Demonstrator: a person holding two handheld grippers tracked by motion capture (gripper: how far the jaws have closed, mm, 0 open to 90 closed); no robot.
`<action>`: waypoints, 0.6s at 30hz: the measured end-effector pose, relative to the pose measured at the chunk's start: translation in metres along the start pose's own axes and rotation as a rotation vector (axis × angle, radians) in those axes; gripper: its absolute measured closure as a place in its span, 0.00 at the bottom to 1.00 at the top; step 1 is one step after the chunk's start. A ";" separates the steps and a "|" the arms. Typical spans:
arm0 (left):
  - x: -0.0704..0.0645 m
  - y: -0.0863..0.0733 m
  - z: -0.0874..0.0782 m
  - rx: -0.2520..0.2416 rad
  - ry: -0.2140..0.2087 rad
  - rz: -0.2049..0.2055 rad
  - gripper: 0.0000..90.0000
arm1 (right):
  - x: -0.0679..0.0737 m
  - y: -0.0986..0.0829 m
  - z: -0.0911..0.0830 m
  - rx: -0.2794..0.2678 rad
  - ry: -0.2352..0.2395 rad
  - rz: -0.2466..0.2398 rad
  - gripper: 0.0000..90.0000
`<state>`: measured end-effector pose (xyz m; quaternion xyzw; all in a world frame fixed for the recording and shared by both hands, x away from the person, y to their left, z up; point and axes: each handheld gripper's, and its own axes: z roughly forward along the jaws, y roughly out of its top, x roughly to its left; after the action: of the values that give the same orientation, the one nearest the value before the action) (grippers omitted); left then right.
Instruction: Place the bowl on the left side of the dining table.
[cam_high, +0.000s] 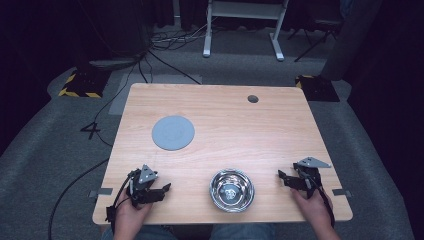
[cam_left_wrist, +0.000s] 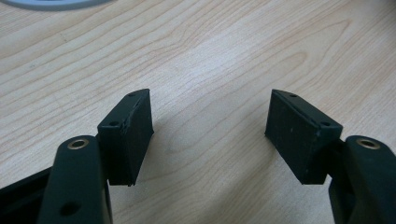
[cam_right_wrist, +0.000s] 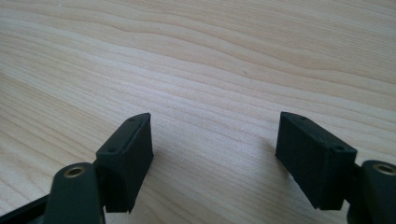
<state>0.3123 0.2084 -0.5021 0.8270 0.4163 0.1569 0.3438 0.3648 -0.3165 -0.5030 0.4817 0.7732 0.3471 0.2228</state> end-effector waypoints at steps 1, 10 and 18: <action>0.000 0.000 0.000 0.000 0.001 0.000 0.36 | 0.000 0.000 0.000 0.000 0.001 0.002 0.31; 0.000 0.000 0.000 -0.009 0.014 0.000 0.36 | 0.000 0.000 0.000 -0.002 0.005 -0.001 0.32; 0.000 0.000 0.000 -0.003 0.008 -0.006 0.36 | 0.001 0.000 0.000 -0.010 0.021 -0.012 0.38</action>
<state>0.3128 0.2083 -0.5019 0.8244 0.4201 0.1599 0.3440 0.3641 -0.3157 -0.5028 0.4722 0.7766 0.3548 0.2193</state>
